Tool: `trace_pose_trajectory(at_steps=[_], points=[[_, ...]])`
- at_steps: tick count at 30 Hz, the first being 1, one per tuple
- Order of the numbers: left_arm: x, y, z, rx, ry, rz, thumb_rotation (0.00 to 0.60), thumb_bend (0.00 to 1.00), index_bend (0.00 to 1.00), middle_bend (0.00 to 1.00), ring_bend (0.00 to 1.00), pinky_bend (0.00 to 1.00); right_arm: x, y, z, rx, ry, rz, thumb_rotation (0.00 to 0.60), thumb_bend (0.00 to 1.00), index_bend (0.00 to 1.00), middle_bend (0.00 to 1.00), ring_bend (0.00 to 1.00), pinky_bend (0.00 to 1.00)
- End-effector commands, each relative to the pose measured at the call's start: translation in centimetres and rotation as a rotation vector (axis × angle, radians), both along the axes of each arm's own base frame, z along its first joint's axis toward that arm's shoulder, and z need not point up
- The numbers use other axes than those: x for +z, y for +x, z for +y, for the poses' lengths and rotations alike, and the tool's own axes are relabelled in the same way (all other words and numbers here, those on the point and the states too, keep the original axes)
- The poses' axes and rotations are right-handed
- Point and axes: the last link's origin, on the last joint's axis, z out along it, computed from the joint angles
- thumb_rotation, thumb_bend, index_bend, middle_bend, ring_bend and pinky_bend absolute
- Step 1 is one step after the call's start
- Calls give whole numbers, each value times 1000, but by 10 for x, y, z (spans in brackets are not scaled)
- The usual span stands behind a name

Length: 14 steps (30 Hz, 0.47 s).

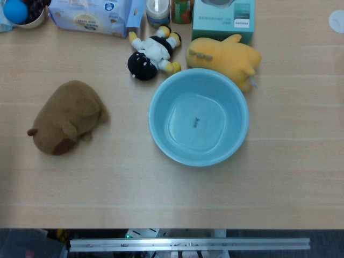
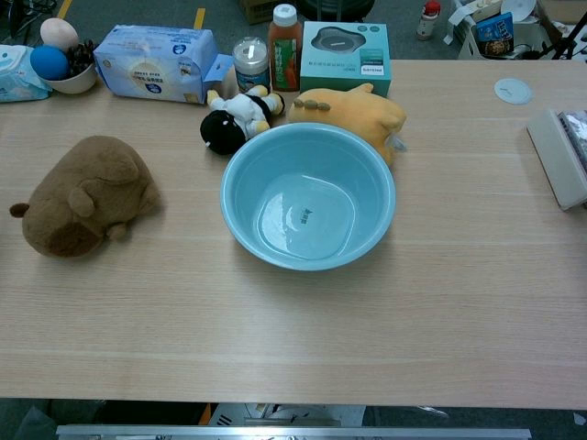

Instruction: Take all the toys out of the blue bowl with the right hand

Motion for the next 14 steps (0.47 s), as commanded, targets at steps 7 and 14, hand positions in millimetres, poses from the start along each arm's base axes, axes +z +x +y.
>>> trace_pose_trajectory(at_steps=[7,14], points=[[-5,7,0,-40,24,-3,600,422,104,91,54,127,21,-32,51,-44,-67,-11,600,226,325,369,343,575],[-5,7,-3,-38,27,-6,600,422,104,91,54,125,23,-31,55,-34,-71,-19,600,226,325,369,344,575]])
